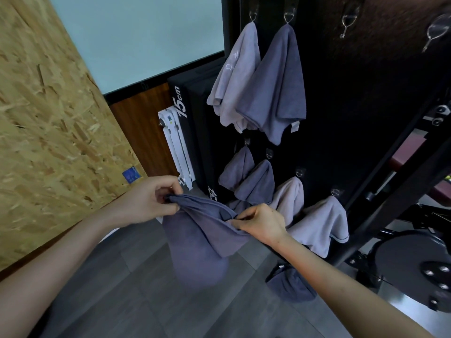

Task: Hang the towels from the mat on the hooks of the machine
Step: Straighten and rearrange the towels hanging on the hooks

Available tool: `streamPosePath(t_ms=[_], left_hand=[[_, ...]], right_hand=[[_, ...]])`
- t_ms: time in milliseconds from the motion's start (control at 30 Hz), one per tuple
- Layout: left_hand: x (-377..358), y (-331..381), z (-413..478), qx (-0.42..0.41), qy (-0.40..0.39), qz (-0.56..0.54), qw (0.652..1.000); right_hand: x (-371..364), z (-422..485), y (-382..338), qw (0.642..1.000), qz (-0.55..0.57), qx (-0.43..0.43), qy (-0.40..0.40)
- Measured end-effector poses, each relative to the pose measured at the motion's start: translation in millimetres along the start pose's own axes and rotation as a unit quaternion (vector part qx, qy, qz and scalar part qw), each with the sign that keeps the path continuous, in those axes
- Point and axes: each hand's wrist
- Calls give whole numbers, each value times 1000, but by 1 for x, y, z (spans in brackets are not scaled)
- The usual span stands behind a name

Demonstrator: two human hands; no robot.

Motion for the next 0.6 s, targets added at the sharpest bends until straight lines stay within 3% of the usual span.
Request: streamPosePath(t_ms=[100, 200, 367, 467, 600], left_hand=[[4, -2, -1, 5, -10, 25, 1000], [6, -14, -4, 14, -14, 129, 991], [-8, -42, -4, 33, -29, 284, 958], [-9, -51, -2, 31, -16, 296, 955], [-5, -53, 2, -6, 0, 291, 957]], right_hand=[[4, 1, 2, 1000, 14, 17, -10], [18, 3, 7, 999, 9, 53, 2], [42, -2, 2, 974, -134, 178, -32], [51, -8, 5, 954, -172, 237, -62], [55, -12, 14, 939, -230, 239, -95]])
Point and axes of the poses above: each hand's wrist, its own z-axis towards the middle knuckle, its own x-axis out of the back of the hand, y = z × x, and after that the axes turned 12 degrees about -y, right-handed
